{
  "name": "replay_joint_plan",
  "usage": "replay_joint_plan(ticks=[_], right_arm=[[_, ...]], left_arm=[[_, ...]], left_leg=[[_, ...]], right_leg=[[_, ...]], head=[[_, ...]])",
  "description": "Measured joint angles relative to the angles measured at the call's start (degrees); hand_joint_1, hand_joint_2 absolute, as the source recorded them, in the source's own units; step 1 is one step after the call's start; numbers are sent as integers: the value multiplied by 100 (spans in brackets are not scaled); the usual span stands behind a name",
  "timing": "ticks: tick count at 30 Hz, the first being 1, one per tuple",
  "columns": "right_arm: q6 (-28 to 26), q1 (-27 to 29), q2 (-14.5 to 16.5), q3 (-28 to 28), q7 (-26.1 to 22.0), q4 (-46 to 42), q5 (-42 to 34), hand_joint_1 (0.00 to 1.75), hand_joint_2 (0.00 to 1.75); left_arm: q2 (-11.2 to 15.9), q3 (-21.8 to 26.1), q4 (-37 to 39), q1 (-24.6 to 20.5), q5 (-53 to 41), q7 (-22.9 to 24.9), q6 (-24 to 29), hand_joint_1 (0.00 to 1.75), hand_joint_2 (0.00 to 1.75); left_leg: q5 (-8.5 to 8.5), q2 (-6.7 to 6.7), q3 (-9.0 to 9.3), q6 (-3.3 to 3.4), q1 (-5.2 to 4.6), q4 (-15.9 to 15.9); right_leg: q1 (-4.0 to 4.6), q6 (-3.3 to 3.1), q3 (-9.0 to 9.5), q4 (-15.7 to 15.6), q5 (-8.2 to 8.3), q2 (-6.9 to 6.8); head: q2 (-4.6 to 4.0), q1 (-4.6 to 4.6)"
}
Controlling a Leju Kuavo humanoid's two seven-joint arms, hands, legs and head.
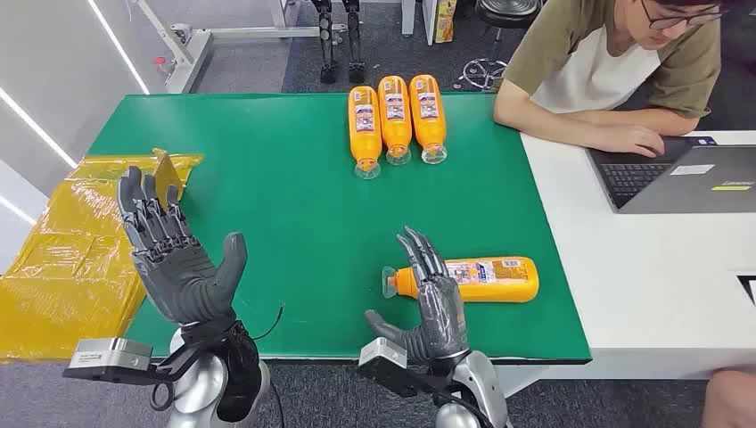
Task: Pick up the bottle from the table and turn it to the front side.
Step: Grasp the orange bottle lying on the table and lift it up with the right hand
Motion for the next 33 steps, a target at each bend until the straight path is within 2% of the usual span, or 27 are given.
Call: replay_joint_plan(ticks=[3, 6, 9, 12, 15, 21, 25, 33], right_arm=[[61, -107, -99, -61, 46, 74, 48, 0, 175], [525, -501, -354, -92, 113, 361, 11, 0, 175], [1318, -1095, -721, -100, 109, 818, -213, 0, 175], [2359, -1875, -1140, -40, -90, 1425, -554, 0, 175], [2964, -2558, -1545, 82, -217, 1957, -831, 0, 175], [4489, -3635, -2177, 722, -69, 2561, -1484, 0, 175], [5039, -4339, -2320, 1353, -19, 2997, -1909, 0, 175], [5311, -5113, -2274, 2460, -56, 3781, -2454, 0, 175]], left_arm=[[0, 0, 0, 0, 8, 0, -10, 0, 175], [0, -3, 0, -1, 40, 0, -75, 0, 175], [0, -9, -1, -3, 89, 0, -166, 0, 175], [-1, -11, -2, -5, 131, 0, -270, 0, 175], [-2, -11, -2, -6, 160, 0, -309, 0, 175], [1, -15, -30, -6, 229, 0, -220, 0, 175], [5, -15, -89, -6, 311, -1, -146, 0, 175], [4, -15, -120, -26, 363, -1, -81, 0, 175]], left_leg=[[0, 0, 0, 0, 0, 1], [0, 10, 4, 0, -1, 2], [5, 10, 2, 8, -1, 6], [11, 9, 2, 16, -3, 12], [17, -6, -2, 21, -4, 15], [18, -5, -5, 22, -4, 17], [17, -4, -4, 22, -3, 16], [18, -7, -4, 21, -2, 15]], right_leg=[[0, 0, 2, 0, 1, 0], [-1, -2, 2, 0, 5, 10], [-1, 4, 5, 0, 10, 10], [-4, 11, 5, 0, 19, 10], [-4, 14, 8, 0, 21, -3], [-5, 17, 8, 1, 23, -3], [-3, 17, 8, 1, 22, -3], [-2, 17, 8, 2, 22, -4]], head=[[0, 0], [0, -2], [0, 0], [0, -2], [0, 0], [0, -1], [0, -1], [0, -2]])
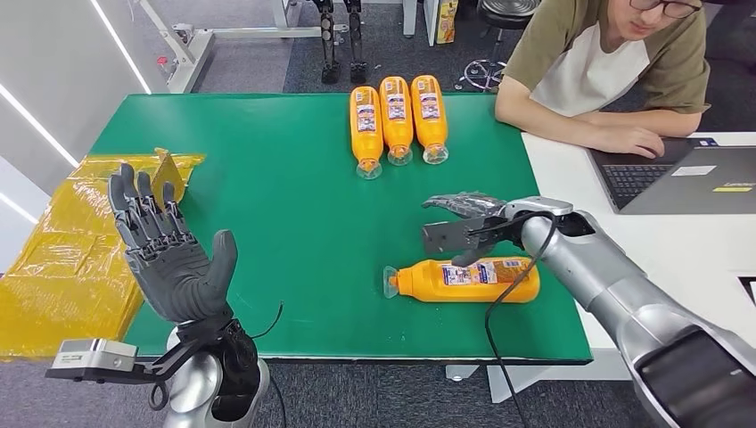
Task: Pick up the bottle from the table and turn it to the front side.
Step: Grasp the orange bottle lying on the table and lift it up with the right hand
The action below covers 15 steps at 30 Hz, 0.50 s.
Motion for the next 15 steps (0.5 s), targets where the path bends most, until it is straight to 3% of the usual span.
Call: replay_joint_plan(ticks=[15], right_arm=[[412, -168, -39, 1367, 58, 494, -669, 0, 175]], left_arm=[[2, 0, -84, -1, 19, 0, 131, 0, 175]], left_leg=[[-1, 0, 0, 1, -1, 2]], right_leg=[[-1, 2, 0, -2, -1, 0]], head=[[0, 0]])
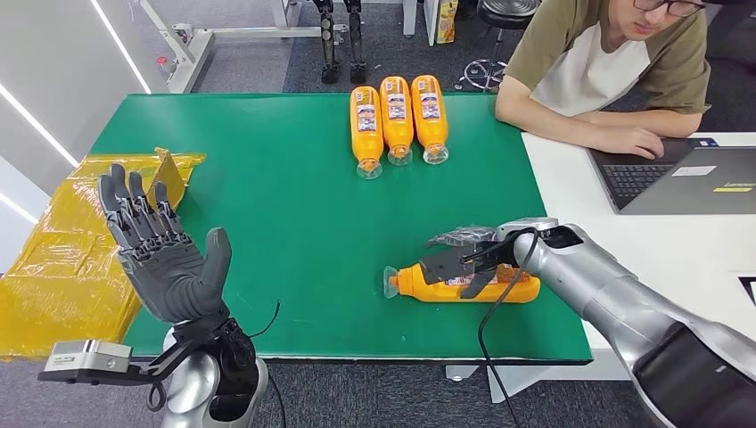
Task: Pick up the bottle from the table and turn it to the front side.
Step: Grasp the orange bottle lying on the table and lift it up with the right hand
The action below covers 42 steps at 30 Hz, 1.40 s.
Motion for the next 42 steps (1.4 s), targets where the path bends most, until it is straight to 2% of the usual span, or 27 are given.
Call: replay_joint_plan(ticks=[4, 9, 13, 21, 28, 34, 39, 42], right_arm=[[120, -37, -173, 261, 183, -98, -216, 0, 175], [141, -78, -717, 541, 590, -674, -530, 0, 175], [4, -175, -1015, 793, 880, -1031, -580, 0, 175], [-163, -349, -1349, 1198, 1052, -1330, -538, 0, 175], [-413, -302, -1514, 1421, 1039, -1375, -674, 0, 175], [-883, -209, -1436, 1561, 805, -1184, -735, 0, 175], [-1681, 7, -925, 1610, 415, -420, -694, 0, 175], [-1959, 91, -556, 1615, 281, 76, -669, 0, 175]], left_arm=[[-2, 0, -7, 0, 11, -1, 1, 0, 175], [-2, 0, -17, 1, 12, -1, 44, 0, 175], [-1, 0, -38, 3, 20, 1, 61, 0, 175], [0, 0, -71, 4, 45, -1, -20, 0, 175], [0, 0, -72, 4, 39, -1, -69, 0, 175], [0, 0, -106, 7, 16, 0, -60, 0, 175], [0, 0, -130, 6, 18, 0, -13, 0, 175], [1, 0, -132, 5, 19, 0, 8, 0, 175]], left_leg=[[0, -3, 1, 0, 0, 1], [-1, -7, -4, 1, -1, 2], [-2, -5, -3, 2, -1, 3], [-1, -5, -2, 1, 0, 3], [-1, -5, -3, 2, -1, 3], [-2, -5, -4, 2, 0, 1], [-1, -2, -2, 1, 3, 0], [0, -1, 1, 0, 4, -1]], right_leg=[[0, 0, 0, 0, 0, -2], [-1, 1, 1, 0, 0, -6], [-2, 1, 0, 0, 0, -2], [0, 1, 0, 0, 0, -4], [0, 1, 0, 0, 0, -4], [0, 1, 0, 0, 0, -4], [2, 1, 0, 2, 0, -2], [3, 0, 1, 2, 0, -1]], head=[[0, -1], [0, 0], [0, 0], [0, -1], [0, 0], [0, -1], [0, -1], [0, -1]])
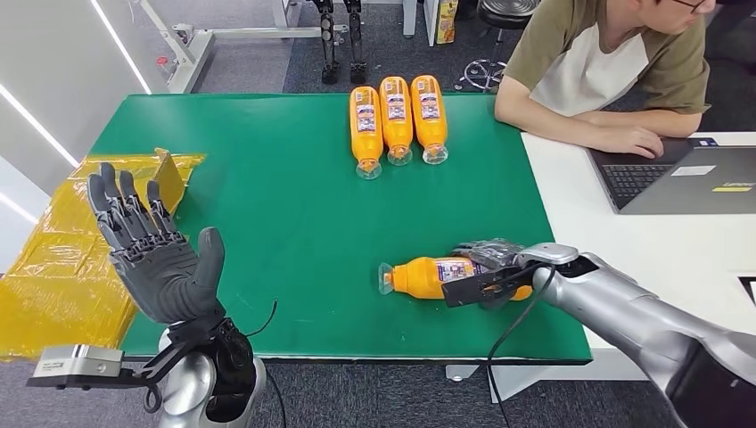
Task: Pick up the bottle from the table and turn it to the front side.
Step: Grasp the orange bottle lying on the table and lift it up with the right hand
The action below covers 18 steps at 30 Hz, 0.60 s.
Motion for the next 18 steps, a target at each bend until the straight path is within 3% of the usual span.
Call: replay_joint_plan(ticks=[5, 9, 10, 18], right_arm=[[-178, 20, 344, 3, -97, 504, 44, 0, 175], [-470, 98, 403, -4, -219, 709, 50, 166, 175], [-561, 133, 404, -9, -241, 735, 56, 173, 175], [-1268, 406, 406, -222, -256, 764, 66, 175, 175]], left_arm=[[4, 0, -2, 2, -7, 0, 28, 0, 175], [7, 0, -2, 2, -24, 0, 17, 0, 175], [7, 0, -2, 2, -28, 1, 13, 0, 175], [8, 0, -2, 2, -31, -1, 49, 0, 175]], left_leg=[[-1, 4, 10, 0, 1, -1], [-7, 5, 25, 4, 1, 0], [-10, 5, 34, 8, 1, 0], [-14, 8, 78, 14, 0, 0]], right_leg=[[1, -1, 10, -2, -1, 3], [1, 4, 28, -7, -4, 3], [1, 5, 37, -9, -4, 3], [1, 7, 82, -16, -5, 6]], head=[[0, 1], [0, 1], [0, 1], [0, 0]])
